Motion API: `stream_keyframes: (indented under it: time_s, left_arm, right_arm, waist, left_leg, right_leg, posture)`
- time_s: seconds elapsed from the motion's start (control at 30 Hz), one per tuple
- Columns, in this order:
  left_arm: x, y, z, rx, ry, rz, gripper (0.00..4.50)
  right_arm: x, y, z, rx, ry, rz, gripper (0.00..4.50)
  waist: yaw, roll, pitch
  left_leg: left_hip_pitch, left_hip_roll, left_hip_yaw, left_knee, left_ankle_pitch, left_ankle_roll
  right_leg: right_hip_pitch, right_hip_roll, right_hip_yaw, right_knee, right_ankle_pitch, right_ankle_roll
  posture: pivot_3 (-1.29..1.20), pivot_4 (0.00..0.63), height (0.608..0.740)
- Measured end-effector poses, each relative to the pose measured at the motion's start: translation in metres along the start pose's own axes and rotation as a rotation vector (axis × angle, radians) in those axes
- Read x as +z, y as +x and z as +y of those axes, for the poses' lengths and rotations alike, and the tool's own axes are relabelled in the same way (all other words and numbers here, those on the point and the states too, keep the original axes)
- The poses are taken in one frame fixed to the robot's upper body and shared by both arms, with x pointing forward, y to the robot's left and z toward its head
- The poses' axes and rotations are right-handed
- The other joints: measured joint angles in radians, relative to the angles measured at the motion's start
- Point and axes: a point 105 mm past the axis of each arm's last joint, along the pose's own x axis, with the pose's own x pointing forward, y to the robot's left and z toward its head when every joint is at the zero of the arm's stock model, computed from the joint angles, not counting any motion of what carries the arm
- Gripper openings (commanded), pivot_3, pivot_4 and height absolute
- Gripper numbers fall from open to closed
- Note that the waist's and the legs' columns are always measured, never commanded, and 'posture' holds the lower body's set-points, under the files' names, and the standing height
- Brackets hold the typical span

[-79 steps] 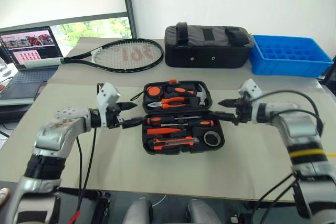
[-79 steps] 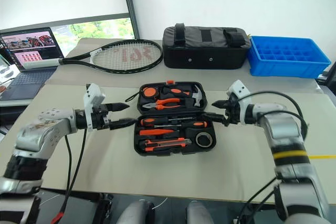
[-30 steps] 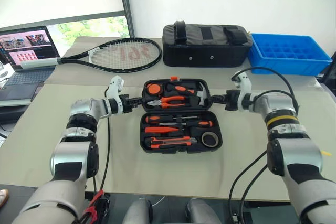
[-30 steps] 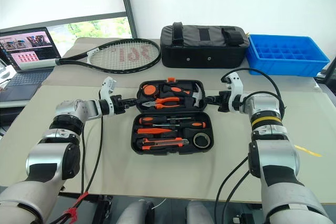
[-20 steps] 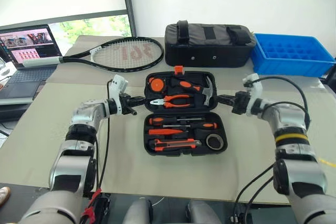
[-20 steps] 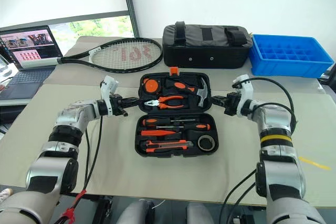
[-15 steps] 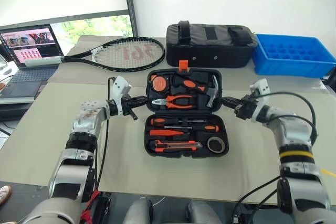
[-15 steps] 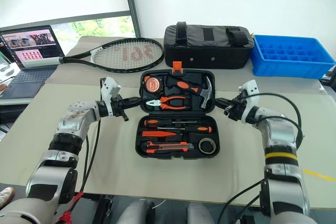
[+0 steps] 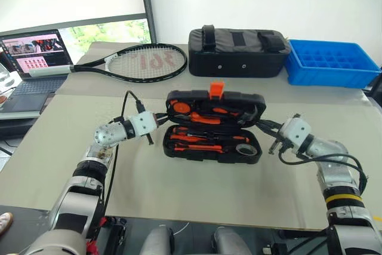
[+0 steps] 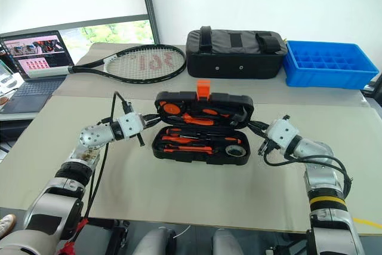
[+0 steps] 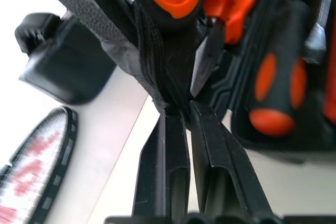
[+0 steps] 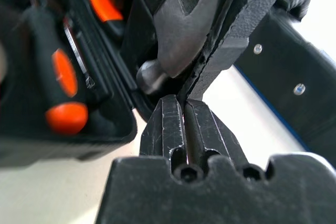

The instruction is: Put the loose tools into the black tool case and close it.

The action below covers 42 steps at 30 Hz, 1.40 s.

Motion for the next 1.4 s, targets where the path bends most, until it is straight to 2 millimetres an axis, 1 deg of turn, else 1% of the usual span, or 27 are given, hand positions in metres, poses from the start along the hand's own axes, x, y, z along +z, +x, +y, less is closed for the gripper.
stream_keyframes:
  time_s: [0.1, 0.17, 0.2, 0.23, 0.27, 0.3, 0.33, 0.43, 0.53, 0.63, 0.67, 0.73, 0.8, 0.83, 0.87, 0.9, 0.97, 1.0, 1.03, 1.1, 1.13, 1.17, 1.27, 1.3, 1.33, 1.4]
  left_arm:
    - [0.004, -0.005, -0.002, -0.008, 0.152, -0.024, 0.02]
    - [0.009, -0.01, -0.003, -0.027, 0.288, -0.05, 0.02]
    - [0.01, -0.012, -0.004, -0.043, 0.338, -0.058, 0.38]
    - [0.011, -0.013, -0.006, -0.05, 0.378, -0.065, 0.75]
    - [0.011, -0.016, -0.008, -0.063, 0.444, -0.071, 0.92]
    - [0.01, -0.019, -0.011, -0.084, 0.491, -0.075, 1.38]
    - [0.009, -0.022, -0.012, -0.093, 0.542, -0.078, 1.8]
    - [0.008, -0.026, -0.016, -0.101, 0.631, -0.098, 2.98]
    - [0.007, -0.033, -0.017, -0.08, 0.692, -0.118, 4.05]
    - [0.0, -0.045, -0.016, -0.059, 0.684, -0.104, 4.05]
    - [-0.005, -0.052, -0.016, -0.06, 0.67, -0.082, 4.05]
    - [-0.009, -0.057, -0.014, -0.029, 0.604, -0.057, 4.05]
    - [-0.012, -0.059, -0.005, 0.034, 0.523, -0.026, 4.05]
    - [-0.014, -0.056, 0.005, 0.089, 0.449, -0.001, 4.05]
    - [-0.015, -0.056, 0.011, 0.127, 0.412, 0.018, 4.05]
    - [-0.018, -0.047, 0.024, 0.201, 0.312, 0.058, 4.05]
    - [-0.02, -0.036, 0.042, 0.315, 0.163, 0.084, 4.05]
    - [-0.021, -0.03, 0.051, 0.352, 0.055, 0.091, 4.05]
    - [-0.021, -0.021, 0.059, 0.358, -0.092, 0.085, 4.05]
    - [-0.013, -0.008, 0.066, 0.327, -0.282, 0.027, 4.05]
    - [-0.001, 0.003, 0.067, 0.262, -0.383, -0.034, 4.05]
    - [0.005, 0.008, 0.066, 0.225, -0.421, -0.064, 4.05]
    - [0.032, 0.026, 0.057, 0.055, -0.521, -0.153, 4.05]
    - [0.034, 0.028, 0.056, 0.039, -0.53, -0.158, 4.05]
    - [0.042, 0.034, 0.049, -0.022, -0.546, -0.174, 4.05]
    - [0.052, 0.043, 0.034, -0.146, -0.58, -0.183, 4.05]
  right_arm:
    - [0.003, -0.004, -0.001, -0.003, -0.116, -0.017, 0.0]
    - [0.005, -0.009, -0.001, 0.012, -0.216, -0.028, 0.0]
    - [0.006, -0.011, 0.0, 0.03, -0.261, -0.033, 0.0]
    - [0.007, -0.012, 0.001, 0.043, -0.295, -0.04, 0.37]
    - [0.008, -0.015, 0.003, 0.056, -0.344, -0.048, 0.74]
    - [0.008, -0.018, 0.004, 0.08, -0.382, -0.049, 1.0]
    - [0.006, -0.022, 0.005, 0.102, -0.415, -0.04, 1.36]
    - [-0.001, -0.034, 0.01, 0.132, -0.436, -0.017, 2.39]
    - [-0.01, -0.055, 0.012, 0.123, -0.404, 0.028, 3.39]
    - [-0.025, -0.079, 0.017, 0.101, -0.275, 0.105, 3.39]
    - [-0.031, -0.086, 0.02, 0.093, -0.209, 0.137, 3.39]
    - [-0.038, -0.097, 0.023, 0.074, -0.052, 0.186, 3.39]
    - [-0.039, -0.106, 0.027, 0.064, 0.121, 0.209, 3.39]
    - [-0.036, -0.111, 0.03, 0.057, 0.266, 0.208, 3.39]
    - [-0.034, -0.112, 0.032, 0.071, 0.33, 0.205, 3.39]
    - [-0.025, -0.119, 0.034, 0.083, 0.471, 0.201, 3.39]
    - [-0.011, -0.122, 0.037, 0.125, 0.594, 0.185, 3.39]
    - [0.003, -0.122, 0.037, 0.155, 0.67, 0.157, 3.39]
    - [0.02, -0.122, 0.042, 0.208, 0.766, 0.144, 3.39]
    - [0.045, -0.117, 0.049, 0.279, 0.864, 0.12, 3.39]
    - [0.062, -0.111, 0.059, 0.334, 0.931, 0.102, 3.39]
    - [0.07, -0.109, 0.064, 0.36, 0.961, 0.098, 3.39]
    - [0.092, -0.099, 0.093, 0.473, 1.038, 0.124, 3.39]
    - [0.093, -0.098, 0.095, 0.48, 1.042, 0.128, 3.39]
    - [0.098, -0.096, 0.103, 0.51, 1.06, 0.139, 3.39]
    - [0.095, -0.084, 0.115, 0.57, 1.012, 0.176, 3.39]
  waist:
    - [0.001, 0.0, 0.0]
    - [0.002, 0.0, 0.0]
    - [0.001, 0.0, 0.0]
    - [0.0, 0.0, 0.0]
    - [0.0, 0.0, 0.0]
    - [0.0, 0.0, 0.0]
    - [0.0, 0.0, 0.0]
    - [0.003, 0.0, 0.0]
    - [0.001, -0.001, 0.0]
    - [-0.002, -0.004, 0.001]
    - [-0.004, -0.004, 0.001]
    - [-0.009, -0.005, 0.002]
    - [-0.009, -0.004, 0.001]
    - [-0.007, -0.003, 0.001]
    - [-0.005, -0.003, 0.001]
    - [-0.003, -0.001, 0.0]
    - [0.002, 0.001, -0.001]
    - [0.003, 0.004, -0.003]
    - [0.003, 0.004, -0.003]
    - [0.0, 0.002, -0.003]
    - [-0.006, 0.001, -0.004]
    - [-0.009, 0.001, -0.003]
    - [-0.017, 0.0, -0.003]
    - [-0.017, -0.001, -0.002]
    - [-0.02, -0.002, -0.001]
    - [-0.028, -0.006, 0.0]
  left_leg:
    - [0.0, 0.0, 0.0, 0.0, 0.0, 0.0]
    - [0.0, 0.0, 0.001, 0.0, 0.0, 0.0]
    - [0.001, 0.0, 0.001, 0.0, 0.0, 0.0]
    - [0.002, 0.0, 0.002, -0.001, 0.0, 0.0]
    - [0.002, 0.001, 0.002, -0.001, 0.0, 0.0]
    - [0.002, 0.001, 0.002, -0.001, 0.0, 0.0]
    - [0.002, 0.001, 0.003, -0.002, 0.0, 0.0]
    - [0.003, 0.0, 0.003, -0.002, 0.0, 0.0]
    - [0.004, -0.001, 0.006, -0.003, 0.0, 0.0]
    - [0.007, -0.001, 0.008, -0.003, 0.0, 0.0]
    - [0.007, 0.0, 0.009, -0.003, 0.0, 0.0]
    - [0.008, 0.0, 0.01, -0.003, 0.0, 0.0]
    - [0.007, 0.0, 0.01, -0.002, 0.0, 0.0]
    - [0.007, 0.001, 0.01, -0.002, 0.0, 0.0]
    - [0.007, 0.001, 0.01, -0.002, 0.0, 0.0]
    - [0.006, 0.0, 0.011, 0.0, 0.0, 0.0]
    - [0.003, 0.0, 0.012, 0.001, 0.001, -0.001]
    - [0.002, 0.001, 0.012, 0.001, 0.001, -0.001]
    - [0.001, 0.0, 0.012, 0.001, 0.001, -0.002]
    - [-0.001, 0.002, 0.009, 0.001, 0.001, -0.002]
    - [-0.002, 0.004, 0.007, 0.001, 0.001, -0.002]
    - [-0.003, 0.005, 0.007, 0.0, 0.001, -0.002]
    - [-0.003, 0.005, 0.005, 0.001, 0.001, -0.002]
    - [-0.003, 0.005, 0.005, 0.001, 0.001, -0.002]
    - [-0.002, 0.005, 0.004, 0.002, 0.001, -0.002]
    - [-0.001, 0.004, 0.003, 0.004, 0.002, -0.003]
  right_leg:
    - [0.0, 0.0, 0.0, 0.0, 0.0, 0.0]
    - [0.0, -0.001, 0.0, 0.0, 0.0, 0.0]
    - [0.0, -0.001, 0.001, 0.0, 0.0, 0.0]
    - [0.001, -0.002, 0.001, 0.0, 0.0, 0.0]
    - [0.0, -0.002, 0.001, 0.0, 0.0, 0.0]
    - [0.0, -0.002, 0.002, 0.0, 0.0, 0.0]
    - [0.0, -0.003, 0.002, 0.0, 0.0, 0.0]
    - [0.001, -0.005, 0.0, 0.0, 0.0, 0.0]
    - [0.002, -0.009, 0.001, 0.0, -0.001, 0.002]
    - [0.005, -0.009, 0.001, -0.001, -0.001, 0.002]
    - [0.005, -0.009, 0.001, -0.001, -0.001, 0.002]
    - [0.006, -0.01, 0.0, 0.0, -0.001, 0.002]
    - [0.006, -0.01, -0.001, 0.001, -0.001, 0.002]
    - [0.006, -0.01, -0.002, 0.001, -0.001, 0.002]
    - [0.006, -0.01, -0.002, 0.002, -0.001, 0.002]
    - [0.005, -0.01, -0.002, 0.001, -0.001, 0.002]
    - [0.004, -0.011, -0.005, 0.003, -0.002, 0.004]
    - [0.003, -0.01, -0.006, 0.002, -0.002, 0.004]
    - [0.003, -0.009, -0.007, 0.002, -0.002, 0.004]
    - [0.004, -0.005, -0.008, 0.001, -0.002, 0.004]
    - [0.004, -0.002, -0.006, 0.0, -0.002, 0.004]
    - [0.004, 0.0, -0.005, 0.0, -0.002, 0.004]
    - [0.004, 0.002, -0.003, 0.001, -0.003, 0.005]
    - [0.004, 0.002, -0.003, 0.0, -0.003, 0.005]
    - [0.004, 0.003, -0.002, 0.0, -0.004, 0.007]
    - [0.005, 0.004, -0.001, 0.0, -0.005, 0.01]
  posture:
    - [0.0, 0.15, 0.707]
    - [0.0, 0.15, 0.707]
    - [0.0, 0.15, 0.707]
    - [0.0, 0.15, 0.707]
    - [0.0, 0.15, 0.707]
    - [0.0, 0.15, 0.707]
    - [0.0, 0.15, 0.707]
    - [0.0, 0.15, 0.707]
    - [0.0, 0.15, 0.707]
    - [0.0, 0.15, 0.707]
    - [0.0, 0.15, 0.707]
    - [0.0, 0.15, 0.707]
    - [0.0, 0.15, 0.707]
    - [0.0, 0.15, 0.707]
    - [0.0, 0.15, 0.707]
    - [0.0, 0.15, 0.707]
    - [0.0, 0.15, 0.707]
    - [0.0, 0.15, 0.707]
    - [0.0, 0.15, 0.707]
    - [0.0, 0.15, 0.707]
    - [0.0, 0.15, 0.707]
    - [0.0, 0.15, 0.707]
    - [0.0, 0.15, 0.707]
    - [0.0, 0.15, 0.707]
    - [0.0, 0.15, 0.707]
    - [0.0, 0.15, 0.707]
